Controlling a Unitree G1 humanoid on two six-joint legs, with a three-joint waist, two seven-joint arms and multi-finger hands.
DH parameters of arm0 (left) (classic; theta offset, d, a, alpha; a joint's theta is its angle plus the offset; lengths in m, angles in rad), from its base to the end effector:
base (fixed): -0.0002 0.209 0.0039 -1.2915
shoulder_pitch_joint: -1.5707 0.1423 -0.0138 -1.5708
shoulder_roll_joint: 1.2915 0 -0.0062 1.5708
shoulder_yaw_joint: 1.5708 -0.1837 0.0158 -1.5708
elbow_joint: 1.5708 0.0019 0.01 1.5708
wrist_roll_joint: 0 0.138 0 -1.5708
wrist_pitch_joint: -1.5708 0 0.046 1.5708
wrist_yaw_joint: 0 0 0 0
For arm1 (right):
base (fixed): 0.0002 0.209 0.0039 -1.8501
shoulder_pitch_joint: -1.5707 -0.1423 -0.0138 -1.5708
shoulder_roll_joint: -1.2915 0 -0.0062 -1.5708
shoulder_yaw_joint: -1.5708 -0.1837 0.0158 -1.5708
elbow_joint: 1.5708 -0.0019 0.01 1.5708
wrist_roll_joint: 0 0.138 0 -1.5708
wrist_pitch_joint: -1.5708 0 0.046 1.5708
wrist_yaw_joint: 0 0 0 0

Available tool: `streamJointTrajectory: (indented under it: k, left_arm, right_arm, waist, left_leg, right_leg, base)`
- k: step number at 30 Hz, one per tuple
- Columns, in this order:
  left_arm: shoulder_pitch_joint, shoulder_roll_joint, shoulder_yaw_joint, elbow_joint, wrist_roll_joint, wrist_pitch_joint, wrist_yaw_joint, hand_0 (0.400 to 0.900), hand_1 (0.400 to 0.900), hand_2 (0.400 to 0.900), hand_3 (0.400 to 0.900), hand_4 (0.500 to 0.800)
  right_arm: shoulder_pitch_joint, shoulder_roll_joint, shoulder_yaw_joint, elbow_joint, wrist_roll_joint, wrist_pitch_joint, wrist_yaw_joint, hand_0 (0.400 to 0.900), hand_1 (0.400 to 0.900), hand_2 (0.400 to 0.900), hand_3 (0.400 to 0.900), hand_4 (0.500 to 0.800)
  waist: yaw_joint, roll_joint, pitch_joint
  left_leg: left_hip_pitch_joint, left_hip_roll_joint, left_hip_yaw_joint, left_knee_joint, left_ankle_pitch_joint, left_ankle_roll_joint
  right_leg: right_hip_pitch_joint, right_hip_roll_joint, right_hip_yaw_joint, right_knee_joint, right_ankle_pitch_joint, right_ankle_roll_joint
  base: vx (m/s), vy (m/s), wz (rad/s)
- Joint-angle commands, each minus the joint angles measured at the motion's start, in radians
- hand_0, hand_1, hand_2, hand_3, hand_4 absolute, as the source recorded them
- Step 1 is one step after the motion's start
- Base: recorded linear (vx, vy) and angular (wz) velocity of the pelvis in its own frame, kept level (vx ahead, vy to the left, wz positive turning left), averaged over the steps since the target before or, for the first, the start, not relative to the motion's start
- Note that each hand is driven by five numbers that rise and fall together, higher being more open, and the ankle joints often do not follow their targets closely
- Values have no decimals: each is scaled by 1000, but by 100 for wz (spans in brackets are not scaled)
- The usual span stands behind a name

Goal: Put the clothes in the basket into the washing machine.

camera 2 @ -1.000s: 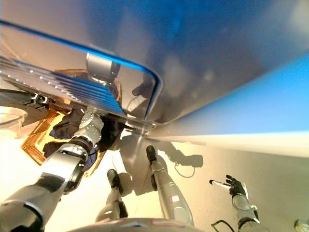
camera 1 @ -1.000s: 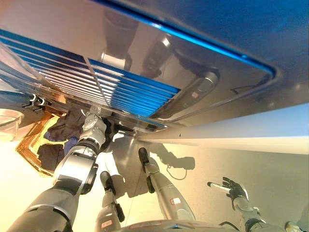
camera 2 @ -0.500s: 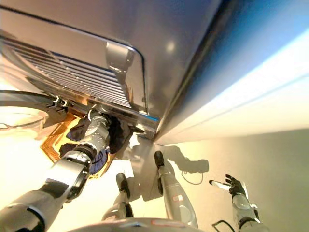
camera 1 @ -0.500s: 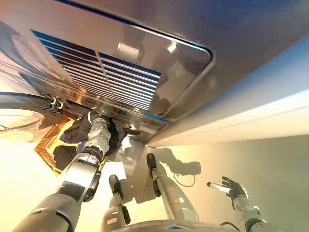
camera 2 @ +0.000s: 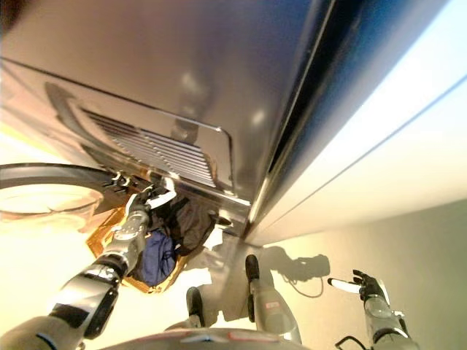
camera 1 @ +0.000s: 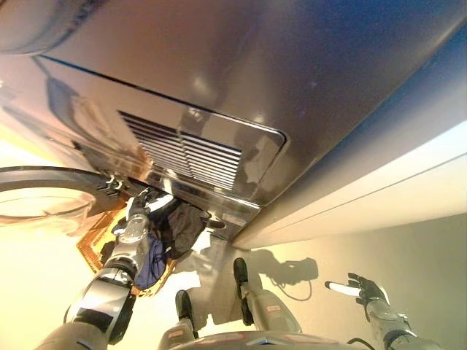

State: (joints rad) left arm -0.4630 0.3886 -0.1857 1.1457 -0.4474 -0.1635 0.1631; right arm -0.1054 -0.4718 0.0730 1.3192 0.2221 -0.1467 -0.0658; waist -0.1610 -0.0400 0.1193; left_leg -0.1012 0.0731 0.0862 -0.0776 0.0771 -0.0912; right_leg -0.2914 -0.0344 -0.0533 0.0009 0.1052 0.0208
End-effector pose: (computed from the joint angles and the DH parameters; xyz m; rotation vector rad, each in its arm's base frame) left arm 0.2453 0.2479 -0.0182 0.1084 0.4939 0.3501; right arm 0.1006 -0.3077 -0.0775 -0.3127 1.0093 -0.4099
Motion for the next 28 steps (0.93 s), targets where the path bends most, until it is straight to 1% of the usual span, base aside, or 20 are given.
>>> streamJointTrajectory:
  k: [1,2,3,5,7,10,12,14,17,20,22,23,28]
  left_arm:
    - [63,147,80,10,62,-63,18,900,900,900,900,800]
    - [65,152,83,31,71,-58,15,900,900,900,900,800]
    - [90,147,89,0,73,-48,13,900,900,900,900,800]
    - [115,141,84,-47,79,-43,4,900,900,900,900,800]
    - [144,136,82,-70,87,-37,-5,900,900,900,900,800]
    - [164,131,91,-42,94,-32,-11,900,900,900,900,800]
    - [170,121,101,-28,81,-35,-10,900,900,900,900,800]
    - [186,114,110,-42,59,-41,-12,900,900,900,900,800]
    - [211,110,90,-93,68,-51,-18,900,900,900,900,800]
    - [225,102,83,-103,69,-55,-24,900,900,900,900,800]
    - [219,89,80,-58,69,-58,-27,900,900,900,900,800]
    - [218,85,79,-57,63,-58,-31,900,900,900,900,800]
    - [204,60,82,3,54,-61,-36,900,900,900,900,800]
  right_arm:
    - [78,-55,-19,58,-10,-8,-14,900,900,900,900,800]
    - [78,-55,-19,58,-9,-8,-12,900,900,900,900,800]
    - [81,-58,-25,57,-9,-7,-14,900,900,900,900,800]
    - [83,-66,-32,55,-9,-3,-13,900,900,900,900,800]
    - [85,-73,-42,53,-11,0,-11,900,900,900,900,800]
    - [84,-82,-55,51,-11,1,-10,900,900,900,900,800]
    - [84,-81,-59,51,-8,2,-11,900,900,900,900,800]
    - [90,-78,-64,50,-5,3,-11,900,900,900,900,800]
    - [93,-76,-66,52,-3,2,-10,900,900,900,900,800]
    - [92,-70,-68,54,4,0,-9,900,900,900,900,800]
    - [85,-67,-65,58,5,-1,-9,900,900,900,900,800]
    - [82,-69,-64,63,6,0,-9,900,900,900,900,800]
    - [70,-66,-58,77,2,2,-14,900,900,900,900,800]
  waist:
    - [7,-70,-91]
    - [8,-71,-93]
    - [13,-72,-93]
    - [17,-71,-96]
    - [19,-69,-102]
    - [21,-69,-113]
    - [21,-70,-119]
    - [21,-72,-127]
    - [27,-75,-140]
    - [34,-73,-153]
    - [36,-70,-160]
    - [38,-67,-165]
    - [39,-58,-181]
  left_leg:
    - [-84,-41,-14,113,-83,47]
    - [-82,-42,-13,107,-80,48]
    - [-81,-44,-17,100,-77,50]
    - [-80,-48,-18,89,-70,52]
    - [-76,-51,-19,74,-61,54]
    - [-64,-55,-16,51,-54,55]
    - [-57,-57,-15,40,-51,55]
    - [-49,-58,-14,32,-49,55]
    - [-35,-58,-12,31,-52,56]
    - [-15,-62,-8,32,-59,58]
    - [-3,-63,-7,31,-62,58]
    - [2,-63,-7,29,-63,57]
    - [25,-65,-1,18,-67,58]
  right_leg:
    - [-64,-68,45,15,65,117]
    - [-63,-70,43,15,67,118]
    - [-63,-72,41,13,71,121]
    - [-63,-74,36,9,75,122]
    - [-62,-77,32,5,78,125]
    - [-57,-79,28,3,82,129]
    - [-55,-79,28,-1,84,131]
    - [-49,-79,27,-5,85,132]
    - [-29,-80,27,-19,86,134]
    - [-1,-82,24,-31,83,136]
    - [13,-83,25,-35,81,136]
    - [19,-83,24,-36,79,136]
    - [39,-85,25,-44,76,137]
  base:
    - [-33,48,5]
    - [-35,51,6]
    - [-31,41,6]
    - [-31,43,7]
    - [-23,46,4]
    - [-4,37,-1]
    - [6,23,-4]
    - [12,5,-4]
    - [19,-17,-4]
    - [33,-19,-4]
    - [36,-14,-3]
    - [36,-9,-3]
    - [34,3,-4]
